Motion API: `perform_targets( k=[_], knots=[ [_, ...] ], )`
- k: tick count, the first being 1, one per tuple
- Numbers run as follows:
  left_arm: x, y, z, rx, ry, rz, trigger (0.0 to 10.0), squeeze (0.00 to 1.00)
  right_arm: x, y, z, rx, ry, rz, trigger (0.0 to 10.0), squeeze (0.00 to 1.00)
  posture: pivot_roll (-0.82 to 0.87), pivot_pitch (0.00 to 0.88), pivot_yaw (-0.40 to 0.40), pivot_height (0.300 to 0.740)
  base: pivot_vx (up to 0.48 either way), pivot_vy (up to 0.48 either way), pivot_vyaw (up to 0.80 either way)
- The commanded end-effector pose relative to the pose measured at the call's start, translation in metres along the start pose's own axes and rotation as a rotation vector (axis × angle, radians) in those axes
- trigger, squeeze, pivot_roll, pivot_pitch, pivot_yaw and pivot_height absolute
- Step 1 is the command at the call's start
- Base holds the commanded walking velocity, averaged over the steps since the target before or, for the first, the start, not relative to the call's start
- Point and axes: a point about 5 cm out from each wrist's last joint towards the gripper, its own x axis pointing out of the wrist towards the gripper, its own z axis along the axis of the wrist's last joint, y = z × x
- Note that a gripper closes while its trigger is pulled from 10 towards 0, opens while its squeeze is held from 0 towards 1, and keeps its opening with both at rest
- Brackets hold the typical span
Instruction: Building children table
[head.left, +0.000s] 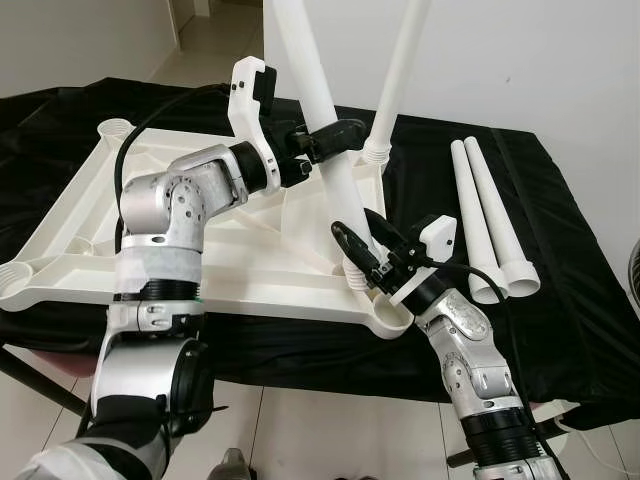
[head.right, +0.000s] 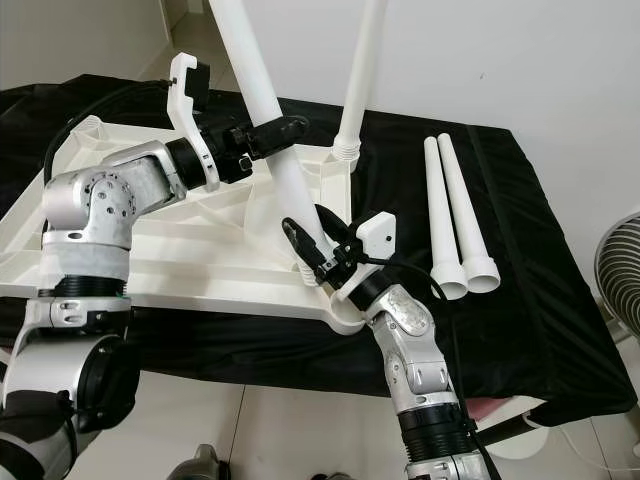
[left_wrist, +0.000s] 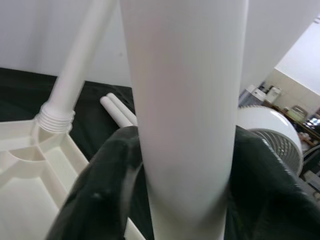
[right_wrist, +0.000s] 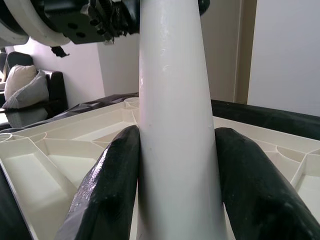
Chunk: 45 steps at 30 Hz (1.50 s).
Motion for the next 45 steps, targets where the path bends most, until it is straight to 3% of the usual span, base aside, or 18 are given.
perform_targets(
  k=[1,10,11,12,13,14,19,20,24,25,28,30,32,35,45],
  knots=[
    [0.003,-0.002,0.001,0.003,-0.005,-0.005,0.0,0.0,0.002,-0.001,0.004,-0.024,-0.011,0.006,10.0,0.0,0.12,0.042,-0.046,0.74,0.0,0.0,0.0],
    [0.006,-0.005,0.004,0.015,-0.023,-0.003,0.0,0.0,0.009,-0.004,0.006,-0.003,0.006,-0.015,10.0,0.04,0.13,0.048,-0.049,0.74,0.0,0.0,0.0],
    [0.006,-0.005,0.005,0.025,-0.025,0.0,0.0,0.0,0.01,-0.005,0.006,0.006,0.005,-0.017,10.0,1.0,0.13,0.051,-0.052,0.74,0.0,0.0,0.0],
    [0.006,-0.005,0.005,0.025,-0.025,0.0,0.0,0.0,0.01,-0.005,0.006,0.006,0.005,-0.017,10.0,1.0,0.13,0.051,-0.052,0.74,0.0,0.0,0.0],
    [0.007,-0.007,0.008,0.049,-0.03,-0.001,2.7,0.0,0.012,-0.006,0.007,-0.018,0.008,-0.034,10.0,1.0,0.13,0.053,-0.052,0.74,0.0,0.0,0.0],
    [0.008,-0.011,0.011,0.087,-0.044,0.007,10.0,0.0,0.014,-0.008,0.008,-0.033,0.012,-0.053,10.0,1.0,0.13,0.055,-0.053,0.74,0.0,0.0,0.0],
    [0.009,-0.019,0.017,0.194,-0.081,0.029,10.0,0.0,0.02,-0.015,0.006,-0.089,0.071,-0.137,10.0,1.0,0.13,0.057,-0.055,0.74,0.0,0.0,0.0],
    [0.01,-0.023,0.019,0.233,-0.108,0.037,10.0,0.0,0.022,-0.016,0.005,-0.111,0.092,-0.156,10.0,0.09,0.13,0.057,-0.055,0.74,0.0,0.0,0.0],
    [0.01,-0.026,0.02,0.258,-0.128,0.042,10.0,0.0,0.024,-0.017,0.005,-0.125,0.104,-0.166,10.0,0.09,0.13,0.058,-0.056,0.74,0.0,0.0,0.0],
    [0.011,-0.03,0.021,0.277,-0.15,0.039,10.0,0.0,0.026,-0.018,0.005,-0.133,0.124,-0.178,10.0,0.0,0.12,0.058,-0.058,0.74,0.0,0.0,0.0],
    [0.012,-0.035,0.022,0.302,-0.172,0.04,10.0,0.0,0.028,-0.018,0.004,-0.135,0.145,-0.189,10.0,0.0,0.13,0.06,-0.06,0.74,0.0,0.0,0.0],
    [0.015,-0.046,0.021,0.368,-0.213,0.036,10.0,0.0,0.032,-0.018,0.006,-0.16,0.168,-0.194,10.0,0.0,0.13,0.062,-0.064,0.74,0.0,0.0,0.0],
    [0.015,-0.046,0.021,0.368,-0.213,0.036,10.0,0.0,0.032,-0.018,0.006,-0.16,0.168,-0.194,10.0,0.0,0.13,0.062,-0.064,0.74,0.0,0.0,0.0],
    [0.02,-0.062,0.009,0.518,-0.228,0.045,10.0,0.0,0.039,-0.018,0.01,-0.208,0.183,-0.198,10.0,0.0,0.13,0.064,-0.065,0.74,0.0,0.0,0.0],
    [0.029,-0.076,-0.014,0.608,-0.199,0.028,10.0,0.0,0.051,-0.018,0.014,-0.242,0.217,-0.222,10.0,0.0,0.13,0.066,-0.066,0.74,0.0,0.0,0.0]
  ],
)
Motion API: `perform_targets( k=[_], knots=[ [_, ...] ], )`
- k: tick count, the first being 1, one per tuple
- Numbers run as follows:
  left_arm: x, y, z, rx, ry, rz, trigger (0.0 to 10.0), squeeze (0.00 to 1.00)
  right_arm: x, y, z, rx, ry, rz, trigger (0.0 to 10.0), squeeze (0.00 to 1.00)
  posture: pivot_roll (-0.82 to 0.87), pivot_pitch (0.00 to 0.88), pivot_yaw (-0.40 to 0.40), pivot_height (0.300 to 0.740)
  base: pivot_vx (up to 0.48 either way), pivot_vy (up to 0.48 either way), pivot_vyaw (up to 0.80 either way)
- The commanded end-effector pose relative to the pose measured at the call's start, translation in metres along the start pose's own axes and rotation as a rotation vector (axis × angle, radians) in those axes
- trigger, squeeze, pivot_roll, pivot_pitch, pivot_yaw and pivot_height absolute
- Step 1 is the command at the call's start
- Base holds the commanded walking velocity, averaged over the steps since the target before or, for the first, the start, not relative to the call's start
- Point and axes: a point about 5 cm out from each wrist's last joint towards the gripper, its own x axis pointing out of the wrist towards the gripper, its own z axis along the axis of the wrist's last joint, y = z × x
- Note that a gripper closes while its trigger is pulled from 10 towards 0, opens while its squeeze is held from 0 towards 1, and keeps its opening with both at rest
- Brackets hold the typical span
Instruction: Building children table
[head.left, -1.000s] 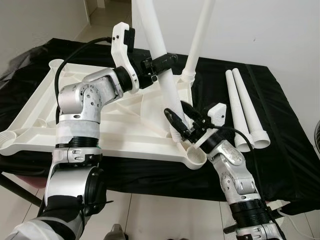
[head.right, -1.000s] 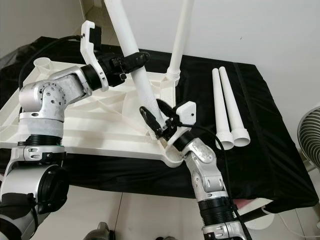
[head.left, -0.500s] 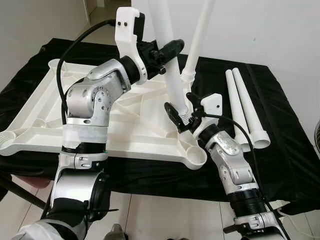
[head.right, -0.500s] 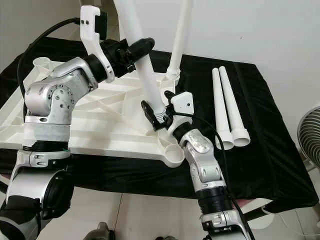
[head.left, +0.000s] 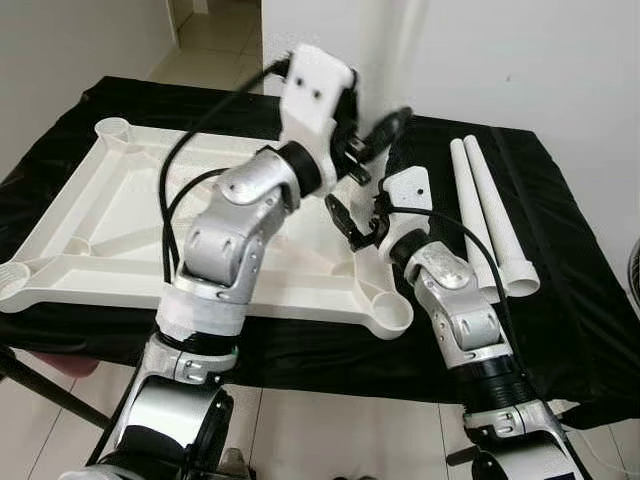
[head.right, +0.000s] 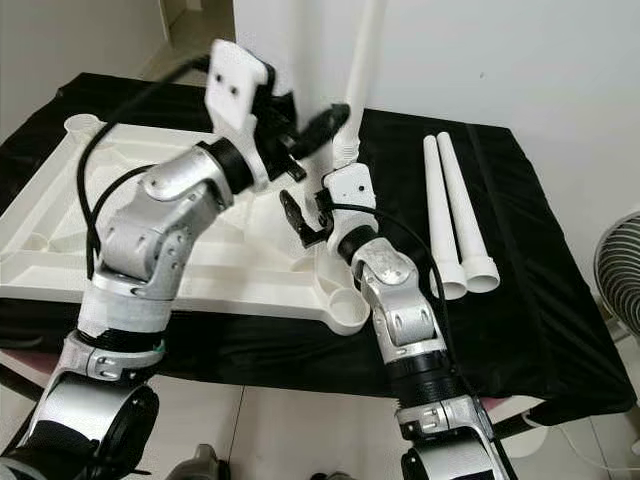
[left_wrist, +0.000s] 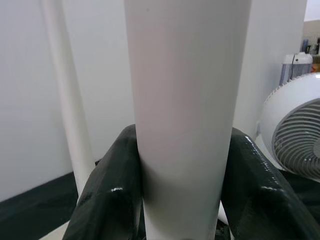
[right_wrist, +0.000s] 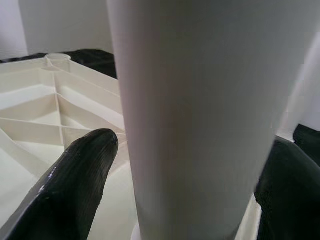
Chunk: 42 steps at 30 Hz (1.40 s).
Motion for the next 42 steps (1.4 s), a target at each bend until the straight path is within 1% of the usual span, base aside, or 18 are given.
perform_targets(
  k=[1,15,16,17,19,20,21,22,23,24,25,26,27,28,35,38,41,42],
  knots=[
    [0.001,-0.005,0.003,0.029,-0.023,0.021,10.0,0.0,0.004,0.001,0.001,-0.02,0.019,0.001,10.0,0.0,0.13,0.067,-0.067,0.74,0.0,0.0,0.0],
    [0.002,-0.009,0.006,0.054,-0.05,0.022,10.0,0.0,0.005,0.004,-0.007,-0.027,0.084,0.006,10.0,0.0,0.14,0.073,-0.07,0.74,0.0,0.0,0.0],
    [0.002,-0.009,0.006,0.056,-0.052,0.023,10.0,0.0,0.004,0.005,-0.009,-0.026,0.094,0.006,9.7,0.0,0.13,0.072,-0.069,0.74,0.0,0.0,0.0],
    [0.002,-0.009,0.006,0.056,-0.052,0.023,10.0,0.0,0.004,0.005,-0.009,-0.026,0.094,0.006,9.7,0.0,0.13,0.072,-0.069,0.74,0.0,0.0,0.0],
    [0.002,-0.009,0.007,0.057,-0.054,0.023,10.0,0.0,0.003,0.006,-0.01,-0.022,0.101,0.008,9.4,0.0,0.13,0.073,-0.068,0.74,0.0,0.0,0.0],
    [0.003,-0.009,0.008,0.058,-0.057,0.022,10.0,0.0,0.003,0.006,-0.011,-0.019,0.104,0.009,7.9,0.0,0.13,0.073,-0.068,0.74,0.0,0.0,0.0],
    [0.003,-0.009,0.008,0.061,-0.058,0.019,10.0,0.0,0.003,0.007,-0.012,-0.015,0.106,0.008,7.6,0.0,0.14,0.073,-0.067,0.74,0.0,0.0,0.0],
    [0.003,-0.009,0.008,0.063,-0.059,0.018,10.0,0.0,0.004,0.007,-0.012,-0.013,0.107,0.008,7.6,0.0,0.14,0.073,-0.067,0.74,0.0,0.0,0.0],
    [0.003,-0.009,0.008,0.065,-0.059,0.016,10.0,0.0,0.004,0.007,-0.012,-0.01,0.111,0.003,6.8,0.0,0.14,0.072,-0.067,0.74,0.0,0.0,0.0],
    [0.003,-0.009,0.008,0.065,-0.059,0.016,10.0,0.0,0.004,0.007,-0.012,-0.01,0.111,0.003,6.8,0.0,0.14,0.072,-0.067,0.74,0.0,0.0,0.0],
    [0.003,-0.01,0.008,0.065,-0.06,0.016,10.0,0.0,0.004,0.007,-0.012,-0.009,0.109,0.001,3.0,0.0,0.14,0.072,-0.066,0.74,0.0,0.0,0.0],
    [0.003,-0.01,0.008,0.065,-0.061,0.016,10.0,0.0,0.004,0.007,-0.011,-0.008,0.106,0.001,3.0,0.0,0.14,0.072,-0.066,0.74,0.0,0.0,0.0],
    [0.003,-0.01,0.008,0.065,-0.061,0.015,10.0,0.0,0.005,0.007,-0.011,-0.007,0.106,0.001,0.4,0.0,0.14,0.072,-0.068,0.74,0.0,0.0,0.0],
    [0.003,-0.011,0.008,0.063,-0.061,0.015,10.0,0.0,0.005,0.006,-0.011,-0.008,0.103,-0.003,0.0,0.0,0.14,0.072,-0.068,0.74,0.0,0.0,0.0],
    [0.004,-0.011,0.007,0.059,-0.052,0.013,10.0,0.0,0.005,0.005,-0.009,-0.017,0.082,-0.006,0.0,0.0,0.14,0.071,-0.068,0.74,0.0,0.0,0.0],
    [0.004,-0.013,0.004,0.079,-0.035,0.008,10.0,0.0,0.005,0.005,-0.007,-0.01,0.067,-0.006,0.0,0.0,0.14,0.071,-0.068,0.74,0.0,0.0,0.0],
    [0.003,-0.014,0.002,0.073,-0.033,0.007,10.0,0.0,0.005,0.004,-0.006,-0.003,0.065,-0.021,0.0,0.0,0.13,0.069,-0.069,0.74,0.0,0.0,0.0],
    [0.003,-0.015,0.001,0.043,-0.037,0.004,10.0,0.05,0.006,0.003,-0.006,-0.002,0.063,-0.032,2.1,0.0,0.13,0.068,-0.072,0.74,0.0,0.0,0.0]
  ],
)
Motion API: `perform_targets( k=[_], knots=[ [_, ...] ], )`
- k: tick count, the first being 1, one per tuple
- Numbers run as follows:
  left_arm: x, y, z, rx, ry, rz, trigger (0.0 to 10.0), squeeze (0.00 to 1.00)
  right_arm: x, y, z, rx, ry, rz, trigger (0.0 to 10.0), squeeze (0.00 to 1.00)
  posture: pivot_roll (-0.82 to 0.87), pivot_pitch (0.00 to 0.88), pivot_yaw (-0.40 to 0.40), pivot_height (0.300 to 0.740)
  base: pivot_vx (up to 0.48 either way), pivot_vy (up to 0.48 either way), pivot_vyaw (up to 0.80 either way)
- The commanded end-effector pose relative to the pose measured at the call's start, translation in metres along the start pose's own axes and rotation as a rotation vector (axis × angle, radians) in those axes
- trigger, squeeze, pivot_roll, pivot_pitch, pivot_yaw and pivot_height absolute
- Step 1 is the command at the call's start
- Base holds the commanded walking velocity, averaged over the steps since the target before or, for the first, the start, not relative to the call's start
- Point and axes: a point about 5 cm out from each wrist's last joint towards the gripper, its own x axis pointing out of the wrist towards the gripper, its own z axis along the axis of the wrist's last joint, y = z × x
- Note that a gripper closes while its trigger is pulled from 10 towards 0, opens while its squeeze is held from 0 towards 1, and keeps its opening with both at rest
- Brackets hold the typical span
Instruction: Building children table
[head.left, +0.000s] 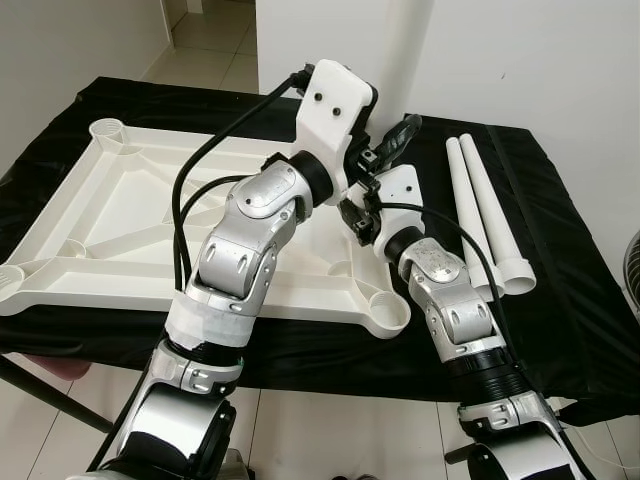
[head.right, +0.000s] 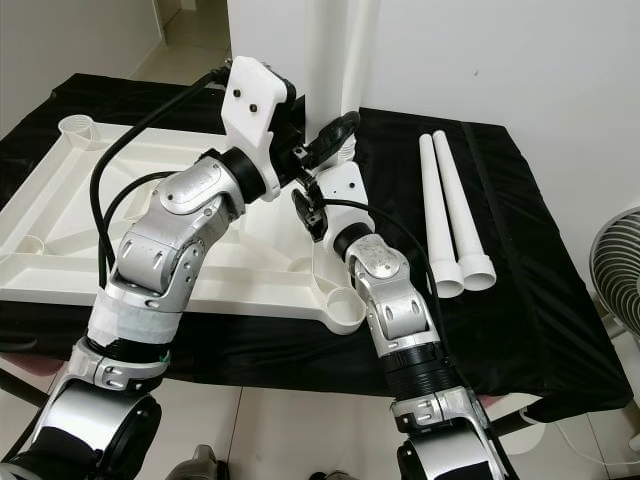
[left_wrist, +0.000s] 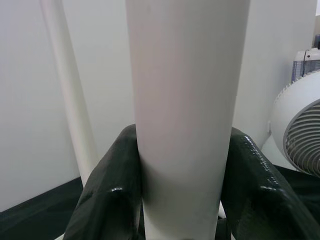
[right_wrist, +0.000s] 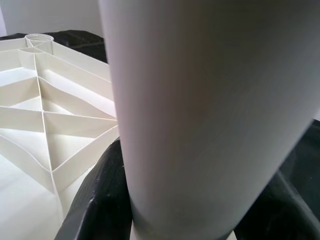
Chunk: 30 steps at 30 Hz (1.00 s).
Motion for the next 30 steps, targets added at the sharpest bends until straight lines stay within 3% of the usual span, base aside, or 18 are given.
perform_targets(
  k=[1,13,14,20,23,30],
  knots=[
    [0.0,-0.006,0.002,-0.048,-0.03,0.006,10.0,1.0,0.001,-0.001,0.001,0.01,-0.008,-0.018,10.0,0.0,0.13,0.067,-0.075,0.74,0.0,0.0,0.0],
    [-0.008,-0.004,0.005,-0.159,-0.072,-0.031,10.0,1.0,0.001,-0.005,-0.001,0.061,-0.009,-0.08,10.0,0.0,0.14,0.065,-0.093,0.74,0.0,0.0,0.0],
    [-0.009,0.0,0.008,-0.187,-0.09,-0.019,10.0,0.0,0.001,-0.007,-0.002,0.073,-0.004,-0.104,10.0,0.0,0.13,0.064,-0.098,0.74,0.0,0.0,0.0],
    [-0.012,0.01,0.009,-0.224,-0.107,0.021,10.0,0.0,0.001,-0.01,-0.004,0.091,0.002,-0.131,10.0,0.0,0.13,0.061,-0.098,0.74,0.0,0.0,0.0],
    [-0.019,0.026,0.008,-0.235,-0.115,0.09,10.0,0.0,-0.001,-0.016,-0.006,0.117,0.008,-0.169,10.0,0.0,0.13,0.059,-0.095,0.74,0.0,0.0,0.0],
    [-0.026,0.028,0.003,-0.221,-0.086,0.118,10.0,0.0,-0.006,-0.021,-0.008,0.129,0.002,-0.209,10.0,0.0,0.13,0.061,-0.087,0.74,0.0,0.0,0.0]
  ],
)
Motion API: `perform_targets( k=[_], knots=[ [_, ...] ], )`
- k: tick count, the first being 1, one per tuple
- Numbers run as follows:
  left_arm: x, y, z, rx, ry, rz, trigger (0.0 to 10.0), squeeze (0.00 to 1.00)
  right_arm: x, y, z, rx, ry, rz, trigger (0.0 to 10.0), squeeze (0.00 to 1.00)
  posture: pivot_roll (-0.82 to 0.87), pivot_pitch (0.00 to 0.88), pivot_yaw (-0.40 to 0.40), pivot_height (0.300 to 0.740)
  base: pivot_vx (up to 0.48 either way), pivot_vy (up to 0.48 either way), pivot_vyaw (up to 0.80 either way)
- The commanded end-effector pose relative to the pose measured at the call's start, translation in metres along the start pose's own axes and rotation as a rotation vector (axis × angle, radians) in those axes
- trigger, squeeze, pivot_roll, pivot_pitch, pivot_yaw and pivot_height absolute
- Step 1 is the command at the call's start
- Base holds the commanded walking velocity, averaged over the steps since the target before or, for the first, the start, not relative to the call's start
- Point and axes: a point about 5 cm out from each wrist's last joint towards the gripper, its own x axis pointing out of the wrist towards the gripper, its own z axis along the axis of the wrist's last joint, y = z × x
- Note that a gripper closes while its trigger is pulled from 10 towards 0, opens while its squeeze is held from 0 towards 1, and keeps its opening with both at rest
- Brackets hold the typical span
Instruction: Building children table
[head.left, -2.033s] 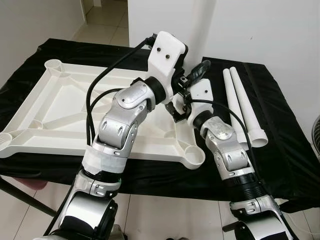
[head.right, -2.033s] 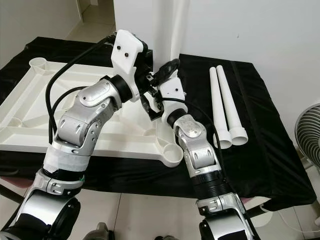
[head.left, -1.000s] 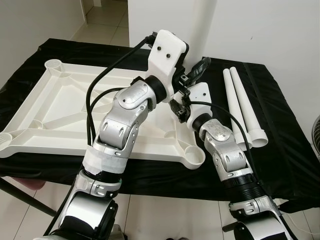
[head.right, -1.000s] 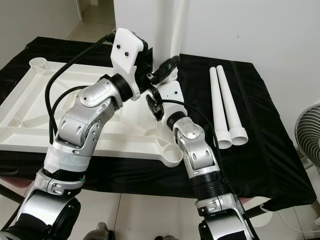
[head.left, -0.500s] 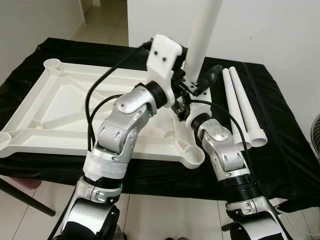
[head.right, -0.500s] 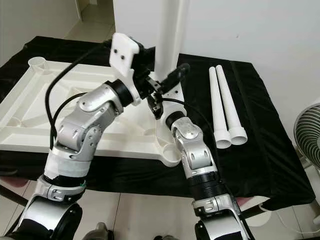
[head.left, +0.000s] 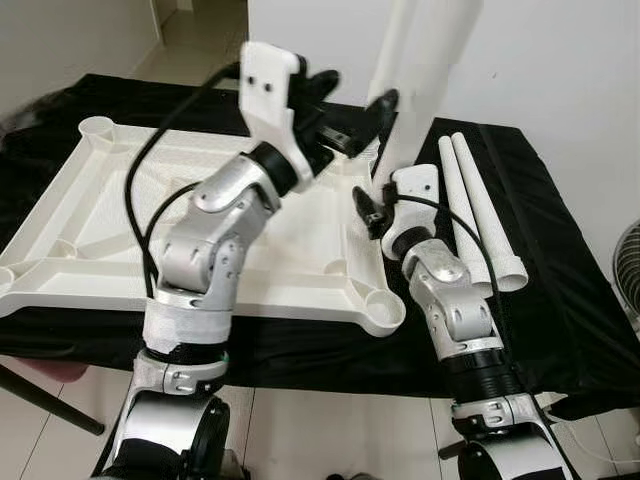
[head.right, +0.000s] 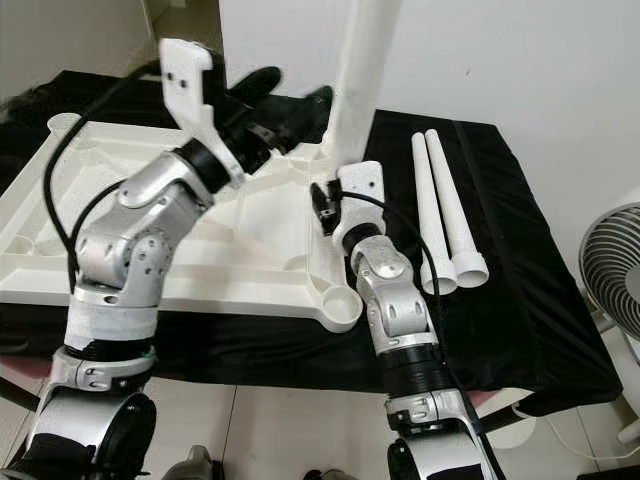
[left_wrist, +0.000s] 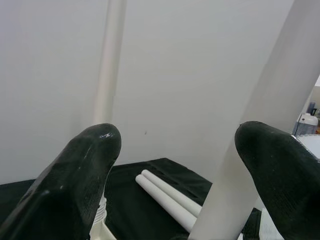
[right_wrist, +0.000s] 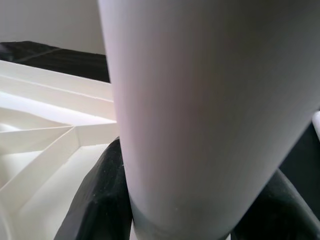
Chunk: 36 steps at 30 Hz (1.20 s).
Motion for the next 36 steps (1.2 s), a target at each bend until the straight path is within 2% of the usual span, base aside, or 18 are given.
perform_targets(
  k=[1,6,9,12,14,22,23,25,29,36],
  knots=[
    [-0.003,-0.002,-0.006,0.007,0.028,0.004,10.0,0.0,-0.004,-0.003,-0.001,0.002,-0.011,-0.022,10.0,0.0,0.14,0.064,-0.084,0.74,0.0,0.0,0.0],
    [-0.007,0.0,-0.012,0.019,0.051,0.026,10.0,0.0,-0.007,-0.004,-0.001,-0.003,-0.021,-0.033,10.0,0.0,0.13,0.065,-0.079,0.74,0.0,0.0,0.0],
    [-0.023,0.003,-0.035,0.086,0.108,0.069,10.0,0.0,-0.016,-0.005,0.001,0.001,-0.058,-0.061,10.0,0.0,0.13,0.071,-0.062,0.74,0.0,0.0,0.0],
    [-0.027,0.003,-0.041,0.086,0.126,0.076,10.0,0.0,-0.019,-0.005,0.001,0.001,-0.062,-0.065,10.0,0.0,0.13,0.072,-0.061,0.74,0.0,0.0,0.0],
    [-0.039,0.002,-0.056,0.101,0.176,0.078,10.0,0.0,-0.024,-0.004,-0.001,-0.008,-0.062,-0.067,10.0,0.0,0.13,0.069,-0.05,0.74,0.0,0.0,0.0],
    [-0.053,-0.002,-0.072,0.113,0.225,0.086,10.0,0.0,-0.027,-0.004,-0.002,-0.01,-0.063,-0.076,10.0,0.0,0.13,0.068,-0.041,0.74,0.0,0.0,0.0],
    [-0.06,-0.005,-0.081,0.14,0.254,0.084,10.0,0.0,-0.027,-0.004,-0.002,-0.009,-0.068,-0.082,10.0,0.0,0.13,0.069,-0.039,0.74,0.0,0.0,0.0],
    [-0.064,-0.006,-0.086,0.167,0.265,0.085,10.0,0.0,-0.027,-0.003,-0.002,-0.008,-0.071,-0.081,10.0,0.0,0.13,0.069,-0.039,0.74,0.0,0.0,0.0],
    [-0.07,-0.004,-0.091,0.19,0.268,0.111,10.0,0.0,-0.028,-0.001,-0.003,-0.009,-0.071,-0.071,10.0,0.0,0.11,0.05,-0.02,0.74,0.0,0.0,0.0],
    [-0.075,-0.001,-0.092,0.178,0.25,0.177,10.0,0.0,-0.029,0.003,-0.006,-0.025,-0.08,-0.055,10.0,0.0,0.07,0.031,0.024,0.74,0.0,0.0,0.0]
  ],
)
